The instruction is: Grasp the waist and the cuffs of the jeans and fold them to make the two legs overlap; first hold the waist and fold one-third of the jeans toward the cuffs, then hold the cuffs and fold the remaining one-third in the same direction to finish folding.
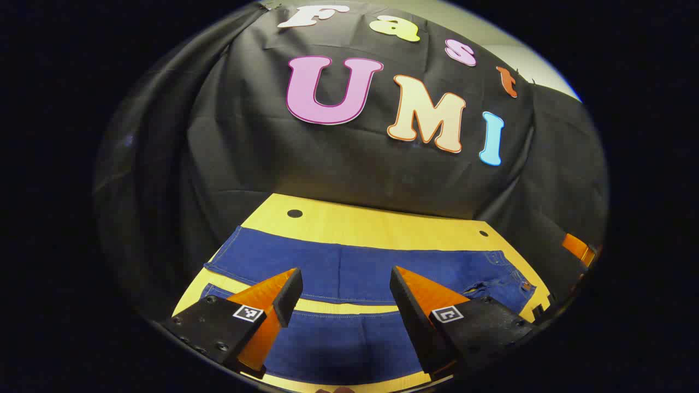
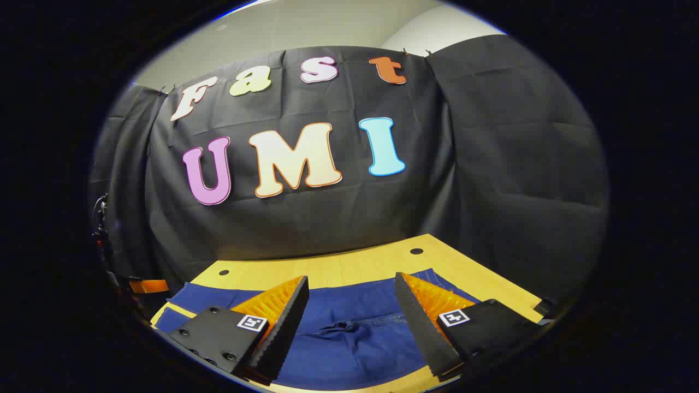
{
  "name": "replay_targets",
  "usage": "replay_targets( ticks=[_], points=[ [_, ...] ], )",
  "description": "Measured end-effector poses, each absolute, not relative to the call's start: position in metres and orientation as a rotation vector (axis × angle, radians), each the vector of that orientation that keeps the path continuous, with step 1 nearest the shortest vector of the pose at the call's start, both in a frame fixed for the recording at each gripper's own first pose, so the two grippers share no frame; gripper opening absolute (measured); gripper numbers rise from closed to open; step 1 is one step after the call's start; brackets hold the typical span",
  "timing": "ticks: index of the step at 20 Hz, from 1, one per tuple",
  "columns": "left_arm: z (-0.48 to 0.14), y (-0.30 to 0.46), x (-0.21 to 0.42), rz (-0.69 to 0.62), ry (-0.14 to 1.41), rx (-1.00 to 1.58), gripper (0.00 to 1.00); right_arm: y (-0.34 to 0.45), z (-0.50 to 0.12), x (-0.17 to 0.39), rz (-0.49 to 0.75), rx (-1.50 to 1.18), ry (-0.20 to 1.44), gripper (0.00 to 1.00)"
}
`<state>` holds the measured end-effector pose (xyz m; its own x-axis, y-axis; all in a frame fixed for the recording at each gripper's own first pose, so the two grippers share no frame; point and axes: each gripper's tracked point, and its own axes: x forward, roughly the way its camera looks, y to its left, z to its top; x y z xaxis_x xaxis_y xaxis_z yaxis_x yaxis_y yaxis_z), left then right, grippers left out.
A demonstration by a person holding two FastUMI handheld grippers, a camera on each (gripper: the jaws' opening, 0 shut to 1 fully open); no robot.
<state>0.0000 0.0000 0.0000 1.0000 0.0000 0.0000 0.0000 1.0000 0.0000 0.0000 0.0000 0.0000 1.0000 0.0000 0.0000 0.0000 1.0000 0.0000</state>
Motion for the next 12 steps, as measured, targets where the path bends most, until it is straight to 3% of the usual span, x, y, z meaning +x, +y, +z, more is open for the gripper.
replay_targets(
  ticks=[7, 12],
  points=[
    [-0.005, 0.027, -0.007, 0.069, 0.008, -0.046, 0.96, -0.018, 0.002, 0.002, -0.033, -0.005, 0.007, 0.98],
    [-0.036, 0.046, -0.018, 0.049, 0.08, 0.074, 0.96, -0.025, -0.001, 0.001, -0.049, -0.007, 0.025, 0.98]
  ],
)
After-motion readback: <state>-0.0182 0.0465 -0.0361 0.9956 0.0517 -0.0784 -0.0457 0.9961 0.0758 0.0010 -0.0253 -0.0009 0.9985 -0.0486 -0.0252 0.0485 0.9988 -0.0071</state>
